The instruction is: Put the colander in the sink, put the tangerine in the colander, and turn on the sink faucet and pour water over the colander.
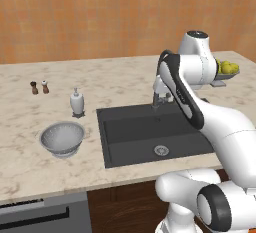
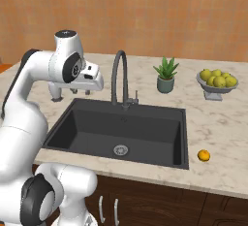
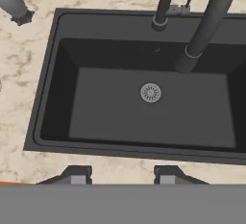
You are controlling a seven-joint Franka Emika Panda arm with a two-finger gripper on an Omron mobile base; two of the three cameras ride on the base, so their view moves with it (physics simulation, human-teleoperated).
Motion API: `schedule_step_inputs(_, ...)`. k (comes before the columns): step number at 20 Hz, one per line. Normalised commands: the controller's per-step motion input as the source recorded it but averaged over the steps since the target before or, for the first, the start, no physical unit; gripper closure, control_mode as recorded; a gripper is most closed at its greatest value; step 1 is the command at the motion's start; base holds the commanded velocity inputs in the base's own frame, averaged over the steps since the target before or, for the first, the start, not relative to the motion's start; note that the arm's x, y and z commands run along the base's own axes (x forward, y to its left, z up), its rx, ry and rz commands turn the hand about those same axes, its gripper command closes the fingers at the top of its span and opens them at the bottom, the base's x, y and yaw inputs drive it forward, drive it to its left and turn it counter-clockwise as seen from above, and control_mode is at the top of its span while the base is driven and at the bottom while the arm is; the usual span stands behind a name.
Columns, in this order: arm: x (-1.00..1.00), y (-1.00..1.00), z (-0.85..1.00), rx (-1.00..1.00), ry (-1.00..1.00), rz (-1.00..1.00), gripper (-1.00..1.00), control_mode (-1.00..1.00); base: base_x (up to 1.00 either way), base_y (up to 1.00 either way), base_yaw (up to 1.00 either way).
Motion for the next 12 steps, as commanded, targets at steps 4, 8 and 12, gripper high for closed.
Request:
schedule_step_inputs(4, -0.03, 0.02, -0.01, 0.0, 0.0, 0.0, -1.0, -1.0, 0.0, 0.0, 0.0)
schedule_step_inputs(8, -0.18, 0.28, -0.26, 0.0, 0.06, 0.0, -1.0, -1.0, 0.0, 0.0, 0.0)
schedule_step_inputs(12, -0.11, 0.92, -0.36, 0.0, 0.07, 0.0, -1.0, -1.0, 0.0, 0.0, 0.0)
